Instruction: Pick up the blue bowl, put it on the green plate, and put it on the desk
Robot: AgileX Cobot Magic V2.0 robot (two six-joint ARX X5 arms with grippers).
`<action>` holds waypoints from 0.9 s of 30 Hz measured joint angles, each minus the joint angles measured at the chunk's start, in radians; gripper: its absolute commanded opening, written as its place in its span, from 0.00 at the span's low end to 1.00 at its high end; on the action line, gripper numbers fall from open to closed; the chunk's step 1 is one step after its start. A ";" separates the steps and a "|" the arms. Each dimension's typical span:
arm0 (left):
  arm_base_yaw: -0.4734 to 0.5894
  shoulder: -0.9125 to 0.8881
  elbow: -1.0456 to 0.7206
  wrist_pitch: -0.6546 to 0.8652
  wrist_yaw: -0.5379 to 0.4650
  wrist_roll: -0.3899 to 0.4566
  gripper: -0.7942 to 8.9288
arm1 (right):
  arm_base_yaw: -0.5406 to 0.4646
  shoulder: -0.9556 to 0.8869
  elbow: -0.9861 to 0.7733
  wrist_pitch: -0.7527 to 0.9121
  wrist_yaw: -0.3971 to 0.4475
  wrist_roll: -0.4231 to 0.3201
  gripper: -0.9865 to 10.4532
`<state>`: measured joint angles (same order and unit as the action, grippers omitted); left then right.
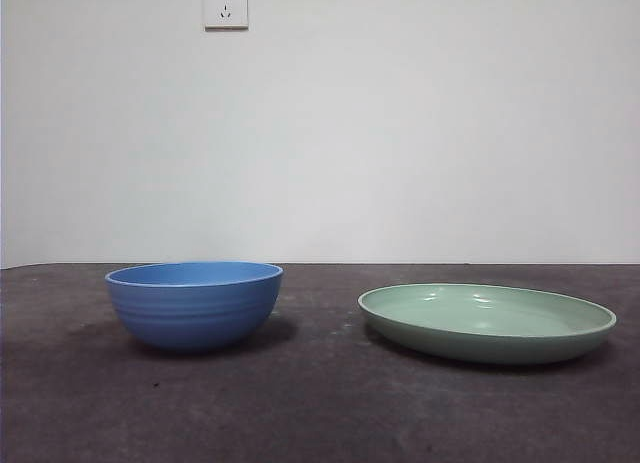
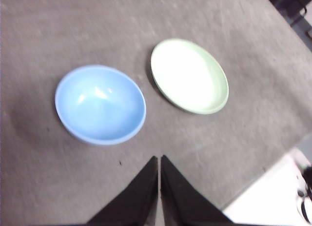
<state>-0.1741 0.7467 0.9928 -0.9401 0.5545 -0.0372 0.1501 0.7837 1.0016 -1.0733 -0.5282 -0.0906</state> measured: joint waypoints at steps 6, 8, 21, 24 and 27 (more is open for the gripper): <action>-0.013 0.000 0.000 -0.047 0.000 0.027 0.09 | 0.048 0.000 0.000 -0.036 0.000 -0.011 0.10; -0.013 0.000 0.000 -0.047 0.000 0.029 0.09 | 0.053 0.000 0.000 -0.036 0.000 -0.011 0.10; -0.013 0.000 0.000 -0.048 0.000 0.029 0.51 | 0.053 0.000 0.000 -0.037 0.000 -0.009 0.41; -0.013 0.000 0.000 -0.048 0.000 0.029 0.51 | 0.053 0.000 0.000 -0.037 0.000 -0.009 0.41; -0.013 0.002 0.000 -0.048 0.000 0.029 0.51 | 0.053 0.000 0.000 -0.037 0.000 -0.009 0.41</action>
<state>-0.1867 0.7486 0.9928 -0.9878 0.5545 -0.0086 0.2028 0.7841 1.0016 -1.1099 -0.5285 -0.0994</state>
